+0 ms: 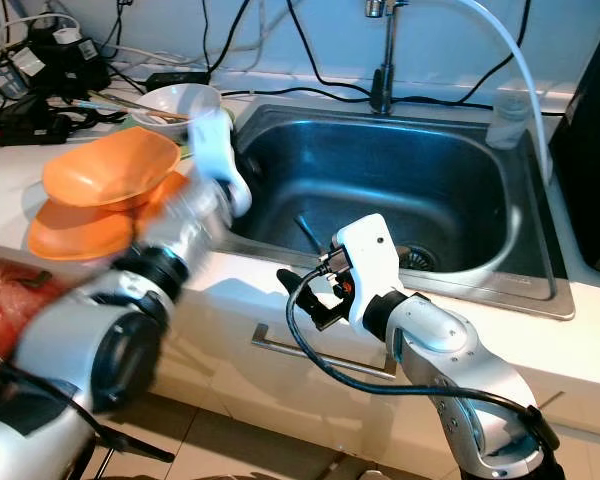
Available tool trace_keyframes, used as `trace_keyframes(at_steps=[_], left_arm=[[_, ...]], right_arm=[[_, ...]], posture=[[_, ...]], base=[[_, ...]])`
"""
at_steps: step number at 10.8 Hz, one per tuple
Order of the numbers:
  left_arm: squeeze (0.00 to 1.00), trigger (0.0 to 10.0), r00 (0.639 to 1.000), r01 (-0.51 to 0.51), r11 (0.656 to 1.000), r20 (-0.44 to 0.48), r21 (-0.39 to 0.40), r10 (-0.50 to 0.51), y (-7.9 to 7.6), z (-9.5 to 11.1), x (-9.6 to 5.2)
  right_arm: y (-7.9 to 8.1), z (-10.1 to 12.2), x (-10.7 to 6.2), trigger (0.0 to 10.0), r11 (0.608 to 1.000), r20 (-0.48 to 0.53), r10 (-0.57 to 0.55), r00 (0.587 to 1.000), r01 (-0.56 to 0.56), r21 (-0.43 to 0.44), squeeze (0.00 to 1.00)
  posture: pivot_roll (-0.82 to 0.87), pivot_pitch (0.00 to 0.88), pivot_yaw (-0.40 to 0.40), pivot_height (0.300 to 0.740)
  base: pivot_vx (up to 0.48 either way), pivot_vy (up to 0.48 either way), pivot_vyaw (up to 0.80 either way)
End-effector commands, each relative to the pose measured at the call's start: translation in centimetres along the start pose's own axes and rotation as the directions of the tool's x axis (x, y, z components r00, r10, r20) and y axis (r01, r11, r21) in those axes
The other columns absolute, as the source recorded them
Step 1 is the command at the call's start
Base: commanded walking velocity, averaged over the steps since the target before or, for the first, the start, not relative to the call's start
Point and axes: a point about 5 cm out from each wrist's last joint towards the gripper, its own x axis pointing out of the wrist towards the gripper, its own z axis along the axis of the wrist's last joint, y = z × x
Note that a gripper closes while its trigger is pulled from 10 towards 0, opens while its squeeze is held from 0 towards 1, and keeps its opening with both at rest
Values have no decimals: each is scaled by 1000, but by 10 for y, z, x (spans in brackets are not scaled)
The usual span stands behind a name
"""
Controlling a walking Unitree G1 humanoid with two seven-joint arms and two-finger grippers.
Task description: Kitchen organization
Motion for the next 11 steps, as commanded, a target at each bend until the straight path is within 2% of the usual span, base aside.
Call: trace_keyframes(at_steps=[1, 2, 3, 5, 8, 9, 11], left_arm=[[1000, 10000, 997, -56, 997, 63, 61, 52, 9, 18, 1], [1000, 10000, 992, -106, 989, 80, 108, 97, 21, 23, 1], [1000, 10000, 983, -178, 964, 82, 196, 164, 38, 24, -2], [1000, 10000, 973, -228, 942, 25, 246, 229, 62, 13, -7], [1000, 10000, 963, -228, 921, -69, 315, 262, 77, -4, -13], [1000, 10000, 959, -230, 910, -79, 344, 272, 86, -11, -17], [1000, 10000, 961, -210, 906, -91, 368, 260, 83, -5, -16]], right_arm=[[0, 4, 3, 10000, 1000, 20, 12, 1000, -12, -13, 0], [-1, 6, 5, 10000, 1000, 29, 13, 999, -13, -16, 0], [-2, 11, 7, 10000, 1000, 58, 15, 998, -14, -21, 0], [1, 24, 10, 10000, 997, 118, 47, 992, -40, -59, 0], [3, 22, 13, 10000, 996, 117, 73, 990, -66, -60, 0], [4, 23, 14, 10000, 995, 120, 79, 990, -72, -62, 0], [3, 22, 14, 10000, 996, 123, 74, 990, -67, -61, 0]], posture=[[-149, 0, 101, 740], [-142, 0, 100, 740], [-128, 0, 98, 740], [-112, 0, 93, 740], [-97, 0, 86, 740], [-96, 0, 87, 740], [-90, 0, 90, 740]], base=[[0, 0, 0], [0, 0, 0], [0, 0, 0], [0, 0, 0], [0, 0, 0], [0, 0, 0], [0, 0, 0]])
